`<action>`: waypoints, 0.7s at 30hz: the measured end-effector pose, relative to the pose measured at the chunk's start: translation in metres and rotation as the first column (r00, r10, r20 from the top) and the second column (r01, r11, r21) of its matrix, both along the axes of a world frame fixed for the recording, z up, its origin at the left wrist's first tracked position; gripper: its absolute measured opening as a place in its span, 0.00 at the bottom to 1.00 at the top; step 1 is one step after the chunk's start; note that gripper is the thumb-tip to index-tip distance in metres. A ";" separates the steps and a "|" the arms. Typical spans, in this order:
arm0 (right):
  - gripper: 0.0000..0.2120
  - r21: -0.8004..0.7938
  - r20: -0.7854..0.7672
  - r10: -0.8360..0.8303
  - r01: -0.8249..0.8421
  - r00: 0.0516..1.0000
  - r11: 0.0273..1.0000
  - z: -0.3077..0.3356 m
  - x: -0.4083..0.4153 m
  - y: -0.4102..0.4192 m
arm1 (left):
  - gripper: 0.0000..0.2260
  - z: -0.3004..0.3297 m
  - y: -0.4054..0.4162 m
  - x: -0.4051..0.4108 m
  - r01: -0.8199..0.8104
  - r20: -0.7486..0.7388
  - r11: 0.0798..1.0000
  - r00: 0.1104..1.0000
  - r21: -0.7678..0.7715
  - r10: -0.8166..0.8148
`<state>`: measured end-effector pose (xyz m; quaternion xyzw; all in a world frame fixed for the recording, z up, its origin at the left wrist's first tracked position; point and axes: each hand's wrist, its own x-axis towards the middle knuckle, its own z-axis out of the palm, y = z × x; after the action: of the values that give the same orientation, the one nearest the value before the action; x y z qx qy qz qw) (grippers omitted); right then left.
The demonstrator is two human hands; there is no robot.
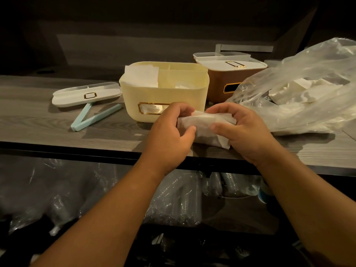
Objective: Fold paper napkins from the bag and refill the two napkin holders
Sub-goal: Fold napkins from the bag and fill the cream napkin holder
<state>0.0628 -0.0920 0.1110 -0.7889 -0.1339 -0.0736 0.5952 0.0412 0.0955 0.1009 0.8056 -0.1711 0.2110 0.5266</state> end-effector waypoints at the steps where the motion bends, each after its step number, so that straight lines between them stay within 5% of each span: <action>1: 0.14 0.026 0.025 -0.002 0.002 1.000 1.000 0.000 -0.001 0.000 | 0.16 -0.001 0.000 0.001 -0.012 0.036 1.000 0.999 0.003 0.012; 8: 0.16 0.135 0.055 0.085 -0.092 0.995 0.987 0.000 -0.001 -0.003 | 0.25 -0.005 0.000 0.002 -0.031 0.067 0.999 0.997 -0.021 0.032; 21: 0.15 0.055 0.001 0.037 -0.037 0.999 0.998 -0.002 0.002 -0.001 | 0.20 -0.004 0.000 0.002 -0.047 0.081 0.997 0.996 0.061 0.042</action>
<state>0.0645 -0.0934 0.1092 -0.7695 -0.1464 -0.0665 0.6181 0.0432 0.0950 0.0966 0.8163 -0.1805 0.2492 0.4888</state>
